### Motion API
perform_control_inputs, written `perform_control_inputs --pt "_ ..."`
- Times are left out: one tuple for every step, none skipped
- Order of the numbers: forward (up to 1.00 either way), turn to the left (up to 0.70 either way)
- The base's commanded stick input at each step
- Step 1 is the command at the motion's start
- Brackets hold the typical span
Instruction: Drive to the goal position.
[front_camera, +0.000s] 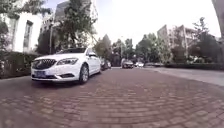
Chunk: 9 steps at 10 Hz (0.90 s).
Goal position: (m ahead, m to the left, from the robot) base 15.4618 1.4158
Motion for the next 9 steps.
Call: perform_control_inputs --pt "0.70 0.00" --pt "0.70 0.00" --pt "0.70 0.00" --pt "0.70 0.00" --pt "0.70 0.00" --pt "0.70 0.00" --pt "0.70 0.00" --pt "0.70 0.00" --pt "0.70 0.00"
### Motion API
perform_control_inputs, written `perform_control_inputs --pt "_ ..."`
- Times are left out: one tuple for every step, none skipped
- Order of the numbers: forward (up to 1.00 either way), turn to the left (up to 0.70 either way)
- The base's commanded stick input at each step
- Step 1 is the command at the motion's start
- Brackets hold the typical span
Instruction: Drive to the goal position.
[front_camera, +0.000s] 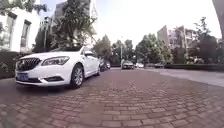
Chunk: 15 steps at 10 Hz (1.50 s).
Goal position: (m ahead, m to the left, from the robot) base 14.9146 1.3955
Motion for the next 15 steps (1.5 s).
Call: perform_control_inputs --pt "0.70 0.00" --pt "0.70 0.00" --pt "0.70 0.00" --pt "0.70 0.00" --pt "0.70 0.00" --pt "0.70 0.00" --pt "0.70 0.00" --pt "0.70 0.00" --pt "0.70 0.00" --pt "0.70 0.00" --pt "0.70 0.00" --pt "0.70 0.00" --pt "0.70 0.00" --pt "0.70 0.00" --pt "0.70 0.00"
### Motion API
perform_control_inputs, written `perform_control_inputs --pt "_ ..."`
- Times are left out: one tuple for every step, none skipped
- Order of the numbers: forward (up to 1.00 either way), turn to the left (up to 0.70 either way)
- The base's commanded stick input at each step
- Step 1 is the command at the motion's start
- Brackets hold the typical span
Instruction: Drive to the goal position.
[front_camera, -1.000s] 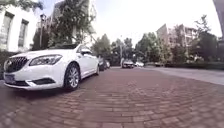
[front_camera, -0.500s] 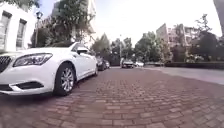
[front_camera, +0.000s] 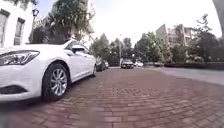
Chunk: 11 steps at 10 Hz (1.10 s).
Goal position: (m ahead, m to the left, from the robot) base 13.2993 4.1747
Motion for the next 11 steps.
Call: perform_control_inputs --pt "0.70 0.00" --pt "0.70 0.00" --pt "0.70 0.00" --pt "0.70 0.00" --pt "0.70 0.00" --pt "0.70 0.00" --pt "0.70 0.00" --pt "0.70 0.00" --pt "0.70 0.00" --pt "0.70 0.00" --pt "0.70 0.00"
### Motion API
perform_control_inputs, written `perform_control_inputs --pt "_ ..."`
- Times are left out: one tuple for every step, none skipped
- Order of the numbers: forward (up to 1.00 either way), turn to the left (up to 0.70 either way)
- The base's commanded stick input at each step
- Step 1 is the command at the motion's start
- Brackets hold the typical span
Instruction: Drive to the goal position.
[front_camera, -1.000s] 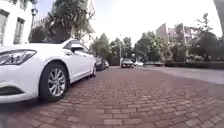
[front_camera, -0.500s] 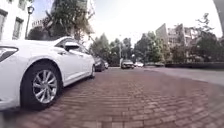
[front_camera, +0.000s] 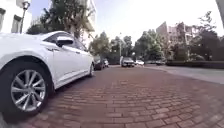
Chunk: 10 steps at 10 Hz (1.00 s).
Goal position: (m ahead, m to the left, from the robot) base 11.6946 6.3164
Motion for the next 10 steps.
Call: perform_control_inputs --pt "0.70 0.00" --pt "0.70 0.00" --pt "0.70 0.00" --pt "0.70 0.00" --pt "0.70 0.00" --pt "0.70 0.00" --pt "0.70 0.00" --pt "0.70 0.00" --pt "0.70 0.00" --pt "0.70 0.00"
